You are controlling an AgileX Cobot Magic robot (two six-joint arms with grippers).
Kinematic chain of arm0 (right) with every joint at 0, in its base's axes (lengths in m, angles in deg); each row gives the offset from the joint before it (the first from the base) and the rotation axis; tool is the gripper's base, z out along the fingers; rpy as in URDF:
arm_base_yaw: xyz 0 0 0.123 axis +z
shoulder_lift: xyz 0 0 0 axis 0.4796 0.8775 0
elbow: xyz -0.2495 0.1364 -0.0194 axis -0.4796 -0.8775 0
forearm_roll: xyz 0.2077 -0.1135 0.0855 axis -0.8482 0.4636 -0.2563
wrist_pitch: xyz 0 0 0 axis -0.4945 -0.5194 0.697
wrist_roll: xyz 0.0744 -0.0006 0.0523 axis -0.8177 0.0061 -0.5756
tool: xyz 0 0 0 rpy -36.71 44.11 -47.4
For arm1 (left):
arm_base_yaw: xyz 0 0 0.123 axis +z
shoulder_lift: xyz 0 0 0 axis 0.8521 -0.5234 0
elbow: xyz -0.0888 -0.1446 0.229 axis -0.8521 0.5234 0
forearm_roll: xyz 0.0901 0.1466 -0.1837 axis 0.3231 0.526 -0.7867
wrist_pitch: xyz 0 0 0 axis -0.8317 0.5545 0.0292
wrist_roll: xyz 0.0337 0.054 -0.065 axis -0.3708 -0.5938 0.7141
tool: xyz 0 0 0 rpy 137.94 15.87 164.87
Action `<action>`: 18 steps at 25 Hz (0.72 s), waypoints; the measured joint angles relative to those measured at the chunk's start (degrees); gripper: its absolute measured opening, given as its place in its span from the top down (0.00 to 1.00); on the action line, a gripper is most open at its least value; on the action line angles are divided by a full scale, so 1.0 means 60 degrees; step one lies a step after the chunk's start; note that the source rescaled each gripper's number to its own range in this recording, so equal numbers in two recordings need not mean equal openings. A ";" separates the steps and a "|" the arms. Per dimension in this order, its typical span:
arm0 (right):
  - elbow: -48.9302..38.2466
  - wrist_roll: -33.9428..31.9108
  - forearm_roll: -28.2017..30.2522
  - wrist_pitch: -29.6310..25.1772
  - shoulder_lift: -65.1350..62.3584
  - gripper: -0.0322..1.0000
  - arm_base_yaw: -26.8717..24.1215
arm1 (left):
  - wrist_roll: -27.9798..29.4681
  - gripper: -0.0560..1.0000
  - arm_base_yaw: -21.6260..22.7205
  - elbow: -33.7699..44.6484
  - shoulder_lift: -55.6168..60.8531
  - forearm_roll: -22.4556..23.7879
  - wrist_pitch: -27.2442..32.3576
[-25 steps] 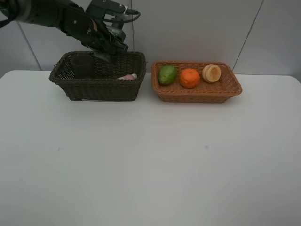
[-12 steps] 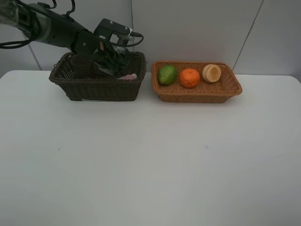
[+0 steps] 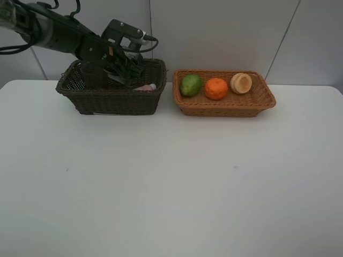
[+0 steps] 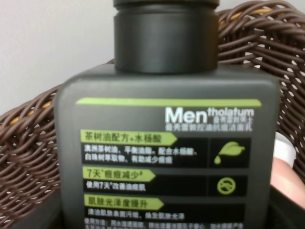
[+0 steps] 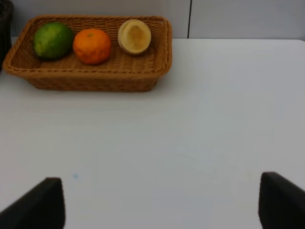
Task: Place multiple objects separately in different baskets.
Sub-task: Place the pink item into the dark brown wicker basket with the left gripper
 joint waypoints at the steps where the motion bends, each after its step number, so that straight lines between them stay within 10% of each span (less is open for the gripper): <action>1: 0.0000 0.0000 0.0000 0.0000 0.0000 0.17 0.0000 | 0.0000 0.68 0.0000 0.0000 0.0000 0.0022 -0.0008; 18: 0.0000 0.0000 0.0000 0.0000 0.0000 0.17 0.0000 | 0.0078 0.66 0.0000 0.0000 0.0000 0.0028 -0.0030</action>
